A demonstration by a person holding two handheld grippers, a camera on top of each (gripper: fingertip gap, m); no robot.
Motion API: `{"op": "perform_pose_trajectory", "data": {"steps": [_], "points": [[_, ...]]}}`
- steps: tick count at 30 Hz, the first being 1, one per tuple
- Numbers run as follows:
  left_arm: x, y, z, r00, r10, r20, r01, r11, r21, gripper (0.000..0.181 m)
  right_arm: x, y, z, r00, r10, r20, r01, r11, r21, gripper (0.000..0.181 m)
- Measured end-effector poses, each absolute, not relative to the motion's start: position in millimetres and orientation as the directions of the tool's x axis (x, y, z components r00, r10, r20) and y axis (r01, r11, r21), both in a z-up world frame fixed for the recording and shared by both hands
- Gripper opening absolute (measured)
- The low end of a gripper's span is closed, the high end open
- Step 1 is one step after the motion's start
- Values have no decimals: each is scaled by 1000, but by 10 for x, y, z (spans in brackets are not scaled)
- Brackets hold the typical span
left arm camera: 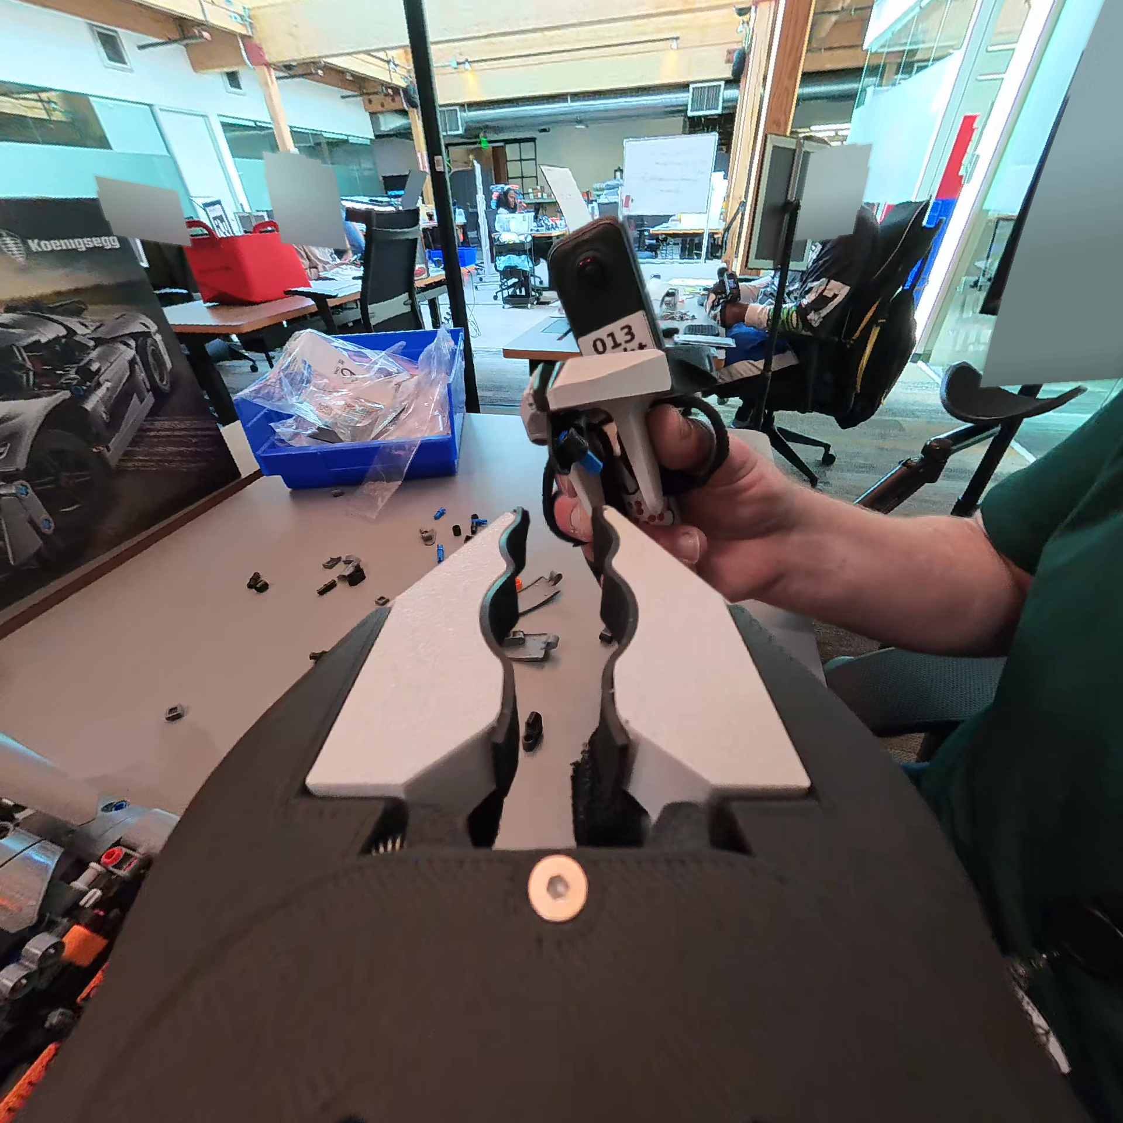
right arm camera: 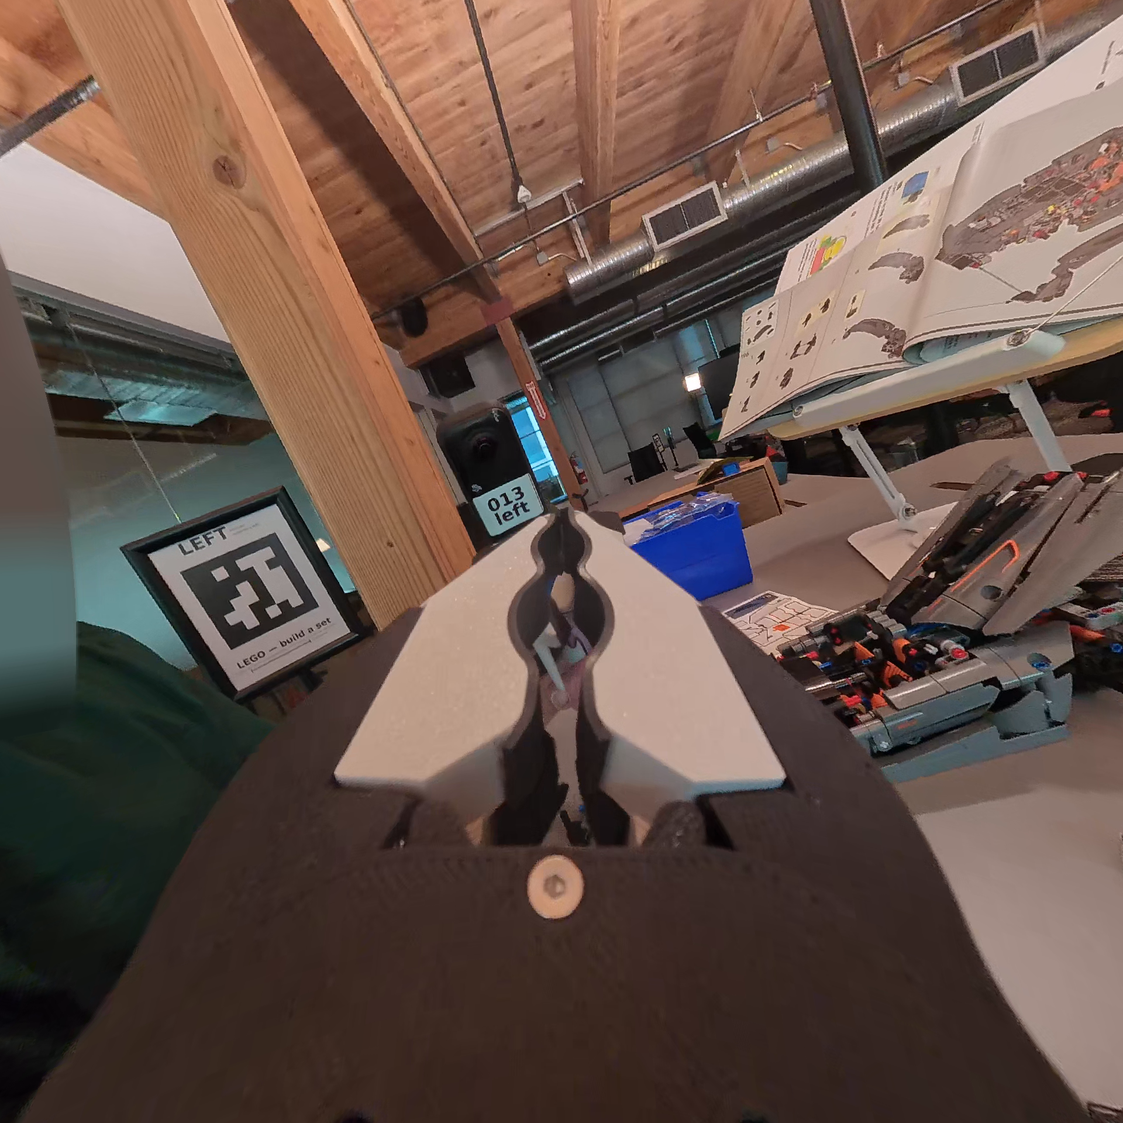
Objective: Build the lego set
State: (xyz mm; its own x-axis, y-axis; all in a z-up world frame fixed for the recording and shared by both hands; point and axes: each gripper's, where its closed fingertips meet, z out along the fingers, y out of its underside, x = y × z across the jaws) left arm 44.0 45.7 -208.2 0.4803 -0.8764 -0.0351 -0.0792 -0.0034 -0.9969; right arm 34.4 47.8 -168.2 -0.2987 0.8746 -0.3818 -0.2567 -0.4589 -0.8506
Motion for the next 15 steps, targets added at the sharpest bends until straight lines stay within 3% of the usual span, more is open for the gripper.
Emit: {"op": "perform_pose_trajectory", "data": {"steps": [8, 15], "points": [[476, 524, -2013, 501, -866, 3, -11, -10, -1000, 21, 336, 545, -1675, -332, 844, -421, -294, -517, -804, 0], [522, 472, -1962, 452, -889, 75, 70, -49, -996, 17, 328, 554, -1696, -291, 873, -391, -302, -472, -829, 0]]}}
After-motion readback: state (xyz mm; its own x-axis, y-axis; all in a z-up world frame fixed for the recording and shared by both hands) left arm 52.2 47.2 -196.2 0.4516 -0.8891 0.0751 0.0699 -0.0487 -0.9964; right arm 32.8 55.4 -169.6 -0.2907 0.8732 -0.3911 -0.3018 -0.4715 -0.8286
